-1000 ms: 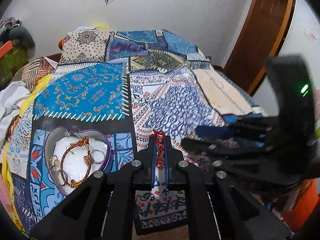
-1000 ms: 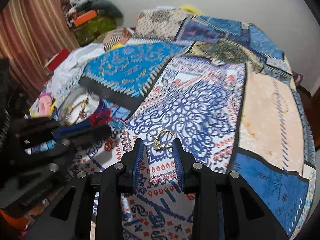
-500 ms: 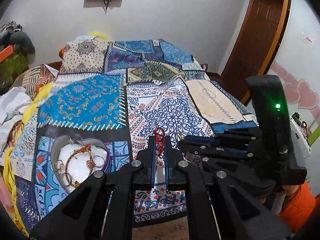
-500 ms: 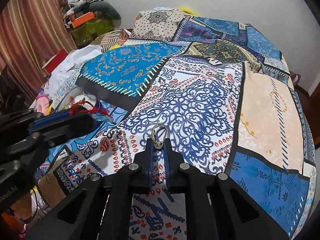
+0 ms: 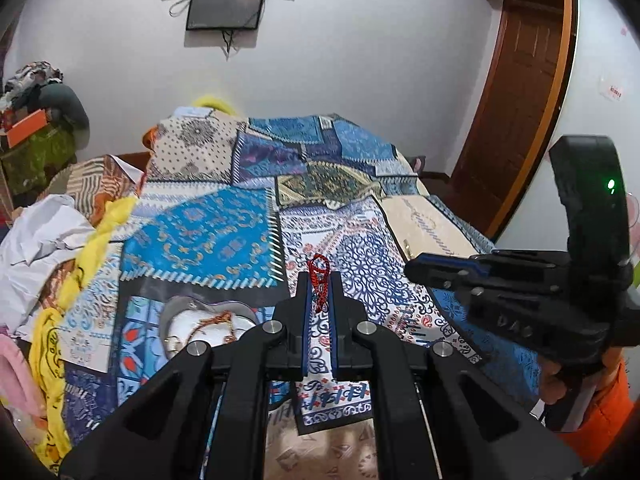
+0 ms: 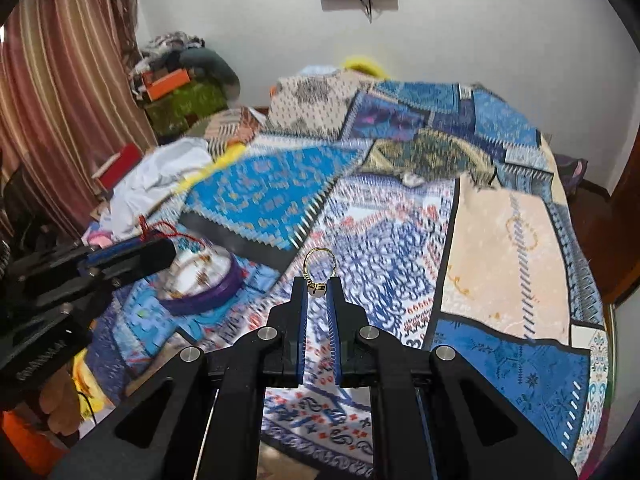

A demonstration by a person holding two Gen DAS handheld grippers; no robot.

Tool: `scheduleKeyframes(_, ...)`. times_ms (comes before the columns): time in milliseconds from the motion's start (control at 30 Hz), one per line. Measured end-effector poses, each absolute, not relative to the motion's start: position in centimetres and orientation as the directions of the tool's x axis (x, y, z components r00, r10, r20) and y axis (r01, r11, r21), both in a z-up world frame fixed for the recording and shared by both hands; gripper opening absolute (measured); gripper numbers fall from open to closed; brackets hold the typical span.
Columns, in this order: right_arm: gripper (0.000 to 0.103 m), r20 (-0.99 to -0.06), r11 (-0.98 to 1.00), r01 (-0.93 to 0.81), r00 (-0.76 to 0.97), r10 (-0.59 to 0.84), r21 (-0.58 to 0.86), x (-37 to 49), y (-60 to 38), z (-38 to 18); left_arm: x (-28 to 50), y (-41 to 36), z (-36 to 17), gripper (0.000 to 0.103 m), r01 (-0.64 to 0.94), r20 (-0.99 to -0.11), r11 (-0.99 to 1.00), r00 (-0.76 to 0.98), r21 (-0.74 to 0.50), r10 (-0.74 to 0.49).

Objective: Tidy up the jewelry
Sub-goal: 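Carry the red beads and gold ring into the heart tin and open both tools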

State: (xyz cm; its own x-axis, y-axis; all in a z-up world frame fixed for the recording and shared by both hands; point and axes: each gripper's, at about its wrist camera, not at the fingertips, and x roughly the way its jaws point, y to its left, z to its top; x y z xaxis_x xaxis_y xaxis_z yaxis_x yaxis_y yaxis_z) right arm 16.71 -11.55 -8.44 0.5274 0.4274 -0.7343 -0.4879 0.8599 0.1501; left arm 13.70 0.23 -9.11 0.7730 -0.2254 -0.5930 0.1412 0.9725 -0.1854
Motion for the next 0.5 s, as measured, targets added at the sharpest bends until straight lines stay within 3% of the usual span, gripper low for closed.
scheduleKeyframes(500,0.008,-0.664,0.846,-0.514,0.584,0.468,0.144,14.9,-8.0,-4.8,10.8,5.6,-7.2,0.006,0.069,-0.554,0.982,0.818,-0.175,-0.156)
